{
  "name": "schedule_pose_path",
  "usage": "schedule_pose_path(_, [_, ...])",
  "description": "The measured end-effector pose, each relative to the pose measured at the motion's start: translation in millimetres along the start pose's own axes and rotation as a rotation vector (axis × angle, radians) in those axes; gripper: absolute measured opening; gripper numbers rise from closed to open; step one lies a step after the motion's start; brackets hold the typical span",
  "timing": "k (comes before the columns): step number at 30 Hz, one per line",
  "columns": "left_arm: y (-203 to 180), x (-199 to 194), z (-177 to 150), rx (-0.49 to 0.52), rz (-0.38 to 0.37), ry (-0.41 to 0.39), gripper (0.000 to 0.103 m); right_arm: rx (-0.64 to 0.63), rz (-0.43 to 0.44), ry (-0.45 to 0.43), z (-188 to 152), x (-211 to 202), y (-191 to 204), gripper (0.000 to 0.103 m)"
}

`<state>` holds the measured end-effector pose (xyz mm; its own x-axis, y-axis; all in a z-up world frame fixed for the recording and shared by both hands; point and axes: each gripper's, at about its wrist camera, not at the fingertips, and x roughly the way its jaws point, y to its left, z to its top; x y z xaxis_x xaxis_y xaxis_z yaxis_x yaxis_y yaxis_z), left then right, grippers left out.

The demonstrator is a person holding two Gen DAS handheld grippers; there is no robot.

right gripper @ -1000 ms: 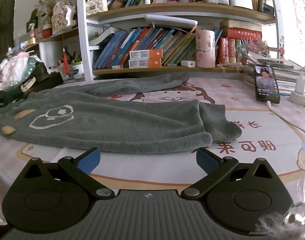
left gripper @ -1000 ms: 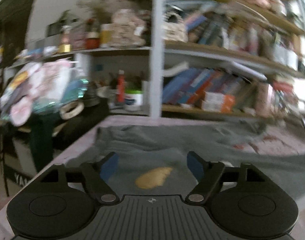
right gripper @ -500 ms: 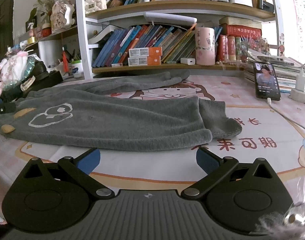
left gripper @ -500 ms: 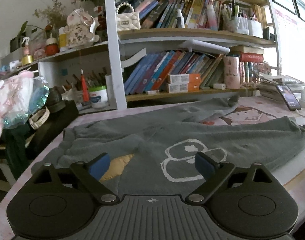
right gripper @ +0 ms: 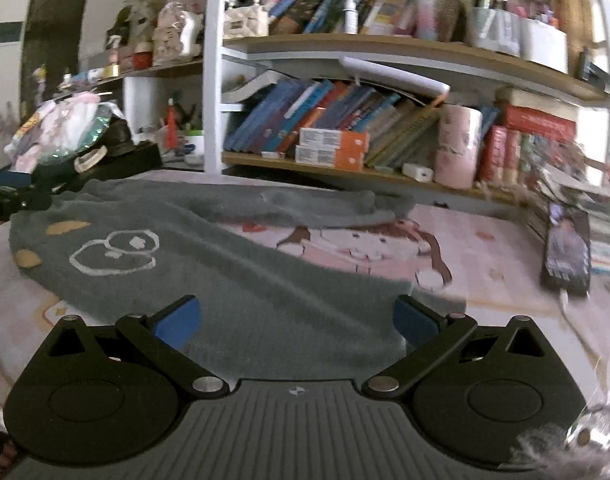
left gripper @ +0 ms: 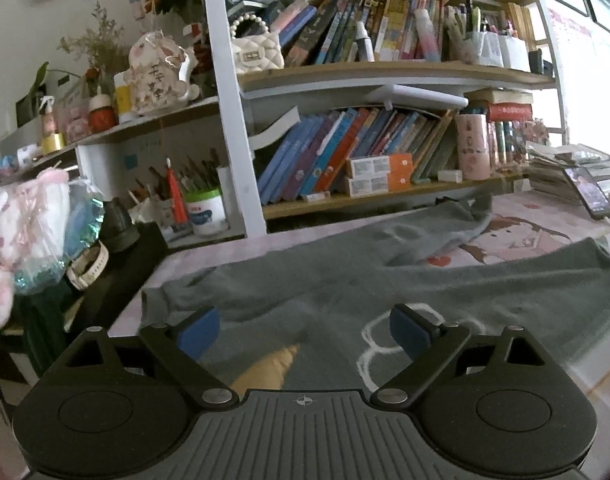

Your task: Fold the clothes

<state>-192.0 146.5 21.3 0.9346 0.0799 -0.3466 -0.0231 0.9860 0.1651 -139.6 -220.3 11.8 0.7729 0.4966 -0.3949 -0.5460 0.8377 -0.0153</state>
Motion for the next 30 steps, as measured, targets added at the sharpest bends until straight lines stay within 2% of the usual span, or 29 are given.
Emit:
schedule_pose_path(3, [5.2,10.5,4.4,-0.003,-0.001,0.020,0.094,0.008,0.034,0.026,17.9,14.6,-17.2,0.103])
schedule_pose_path(9, [8.6,33.9,9.3,0.027,-0.027,0.086,0.096,0.012,0.094,0.152,43.0,53.6,-45.0,0.103])
schedule_pose_path(15, [14.7,52.6,22.5,0.067,-0.098,0.101,0.099,-0.130,0.140,0.215,65.6,89.5,-50.7,0.103])
schedule_pose_path(19, [25.6,68.0,37.6,0.065,-0.094,0.099,0.099,-0.198,0.151,0.256,79.3,118.5,-54.2,0.103])
schedule_pose_path(23, [40.5,87.7,50.7,0.052,-0.071,0.109,0.099,-0.219,0.165,0.253,95.0,143.2,-59.7,0.103])
schedule_pose_path(27, [55.4,113.6,60.0,0.078,-0.068,0.141,0.099,-0.234,0.195,0.265,116.0,170.9,-72.9,0.103])
schedule_pose_path(30, [62.9,135.3,62.3,0.104,-0.043,0.161,0.099,-0.224,0.187,0.293,131.0,198.3,-89.3,0.103])
